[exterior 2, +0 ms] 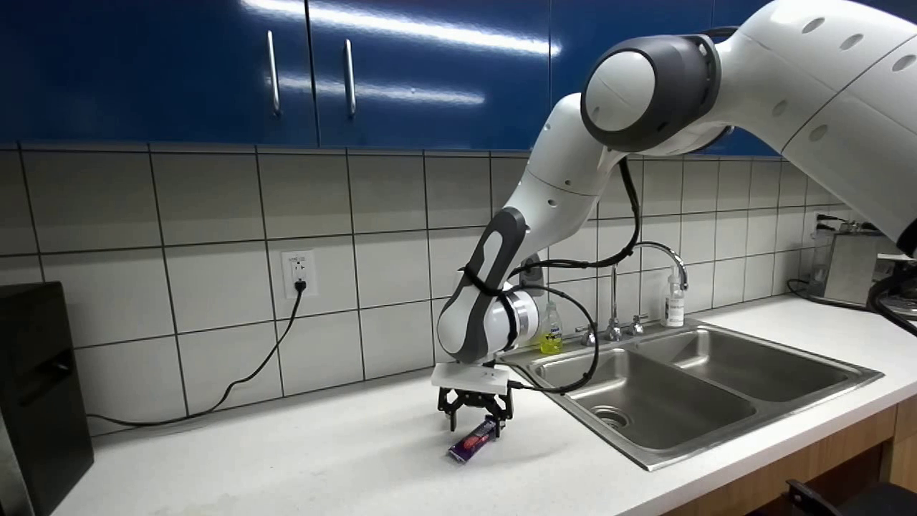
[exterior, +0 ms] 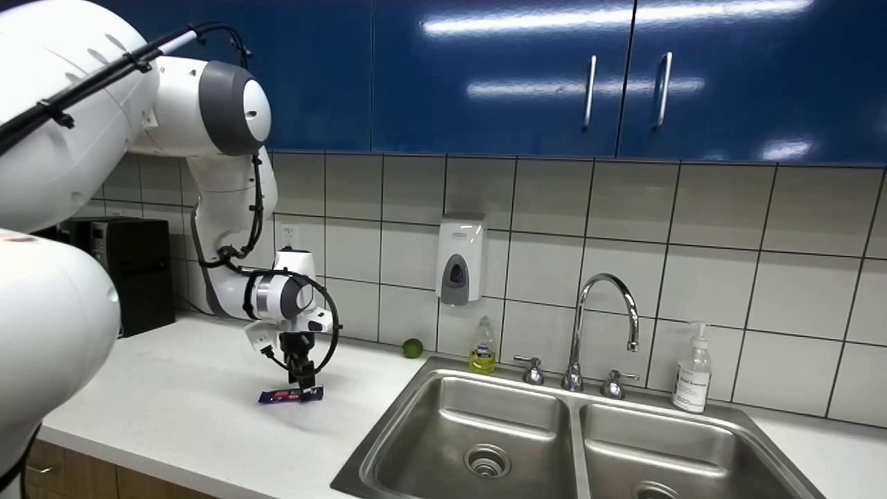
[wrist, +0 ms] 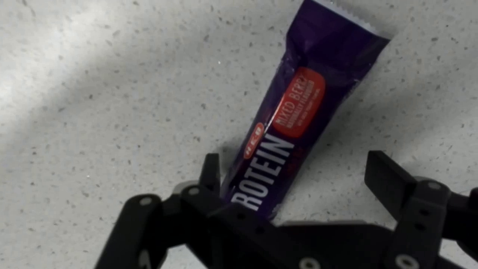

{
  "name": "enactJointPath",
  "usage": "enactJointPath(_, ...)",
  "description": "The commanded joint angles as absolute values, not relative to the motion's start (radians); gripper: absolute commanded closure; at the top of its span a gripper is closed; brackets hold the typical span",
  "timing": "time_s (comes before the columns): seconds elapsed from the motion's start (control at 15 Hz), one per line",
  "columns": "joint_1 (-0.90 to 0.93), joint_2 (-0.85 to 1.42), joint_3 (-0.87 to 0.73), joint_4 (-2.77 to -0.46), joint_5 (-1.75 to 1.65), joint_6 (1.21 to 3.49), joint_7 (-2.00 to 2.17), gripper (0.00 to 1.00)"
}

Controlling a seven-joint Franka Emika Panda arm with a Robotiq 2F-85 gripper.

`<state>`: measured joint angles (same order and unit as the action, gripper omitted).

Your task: Put the snickers bar in the sink on the left

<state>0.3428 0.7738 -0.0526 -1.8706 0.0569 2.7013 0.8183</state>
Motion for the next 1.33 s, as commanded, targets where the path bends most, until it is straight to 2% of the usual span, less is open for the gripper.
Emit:
enactJointPath(0.0, 0.354, 0.777, -0.056, -1.853, 0.074, 2.683, 0.838, 0.00)
enactJointPath(0.07, 0.354, 0.777, -0.056, -1.854, 0.074, 2.683, 0.837, 0.04)
enactJointPath(0.13, 0.355, 0.776, -0.056, -1.854, 0.073, 2.683, 0.836, 0.28)
enactJointPath(0.27, 0.356, 0.775, -0.057, -1.856, 0.072, 2.684, 0.836, 0.30)
enactJointPath(0.73, 0.357, 0.768, -0.059, -1.863, 0.071, 2.685, 0.836, 0.84)
enactJointPath(1.27, 0.362, 0.721, -0.068, -1.897, 0.062, 2.692, 0.834, 0.86)
